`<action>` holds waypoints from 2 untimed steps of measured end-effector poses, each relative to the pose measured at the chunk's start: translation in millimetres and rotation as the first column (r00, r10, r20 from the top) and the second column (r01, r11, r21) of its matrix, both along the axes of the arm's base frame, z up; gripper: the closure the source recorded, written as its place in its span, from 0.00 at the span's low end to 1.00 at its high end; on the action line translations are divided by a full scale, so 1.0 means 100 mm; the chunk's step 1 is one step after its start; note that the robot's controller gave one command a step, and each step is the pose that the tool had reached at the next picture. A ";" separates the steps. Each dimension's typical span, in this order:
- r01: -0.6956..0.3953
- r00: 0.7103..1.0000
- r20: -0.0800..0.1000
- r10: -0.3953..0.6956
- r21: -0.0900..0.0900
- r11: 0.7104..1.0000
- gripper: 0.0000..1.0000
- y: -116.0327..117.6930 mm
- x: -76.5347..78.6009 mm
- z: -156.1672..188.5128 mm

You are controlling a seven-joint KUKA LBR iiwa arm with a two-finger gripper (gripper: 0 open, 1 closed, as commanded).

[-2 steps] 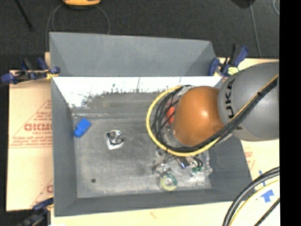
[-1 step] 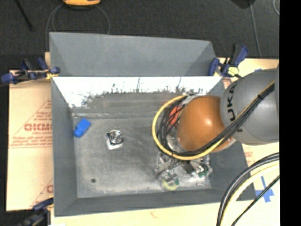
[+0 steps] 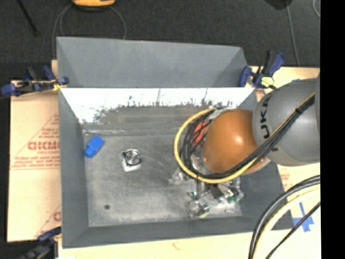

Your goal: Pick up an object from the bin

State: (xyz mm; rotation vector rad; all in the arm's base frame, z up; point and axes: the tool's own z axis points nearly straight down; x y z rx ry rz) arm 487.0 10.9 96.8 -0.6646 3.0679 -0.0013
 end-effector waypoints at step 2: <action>-0.191 0.982 0.001 0.191 0.001 0.982 0.00 -0.90 1.54 -0.15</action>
Offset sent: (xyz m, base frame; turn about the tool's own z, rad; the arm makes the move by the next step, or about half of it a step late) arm 0.1036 -0.0561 0.0941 -0.2129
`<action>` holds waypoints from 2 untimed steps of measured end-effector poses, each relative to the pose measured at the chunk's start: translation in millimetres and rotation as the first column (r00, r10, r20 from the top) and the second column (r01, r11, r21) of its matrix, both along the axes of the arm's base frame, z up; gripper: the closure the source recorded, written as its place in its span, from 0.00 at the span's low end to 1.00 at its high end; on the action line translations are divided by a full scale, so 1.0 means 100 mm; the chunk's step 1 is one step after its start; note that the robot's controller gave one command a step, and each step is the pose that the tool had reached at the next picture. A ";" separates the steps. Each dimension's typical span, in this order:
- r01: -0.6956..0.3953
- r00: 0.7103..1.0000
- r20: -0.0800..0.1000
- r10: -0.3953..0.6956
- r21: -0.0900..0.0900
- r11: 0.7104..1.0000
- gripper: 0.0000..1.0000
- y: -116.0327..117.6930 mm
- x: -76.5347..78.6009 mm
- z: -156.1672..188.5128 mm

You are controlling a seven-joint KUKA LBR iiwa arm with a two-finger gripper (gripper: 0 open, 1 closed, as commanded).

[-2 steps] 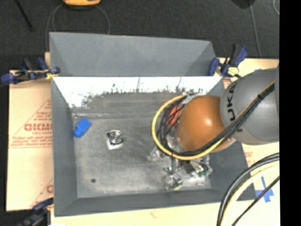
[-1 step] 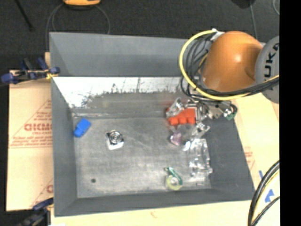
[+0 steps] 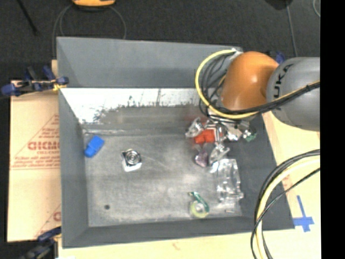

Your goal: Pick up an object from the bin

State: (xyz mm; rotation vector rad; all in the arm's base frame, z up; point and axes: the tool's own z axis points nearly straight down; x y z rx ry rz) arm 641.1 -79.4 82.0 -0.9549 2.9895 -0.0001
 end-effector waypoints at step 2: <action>0.003 1.000 0.004 -0.003 0.001 1.000 1.00 0.01 0.01 0.05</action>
Offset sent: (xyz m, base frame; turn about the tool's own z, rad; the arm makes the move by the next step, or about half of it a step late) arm 0.0000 0.0000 0.0000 0.0000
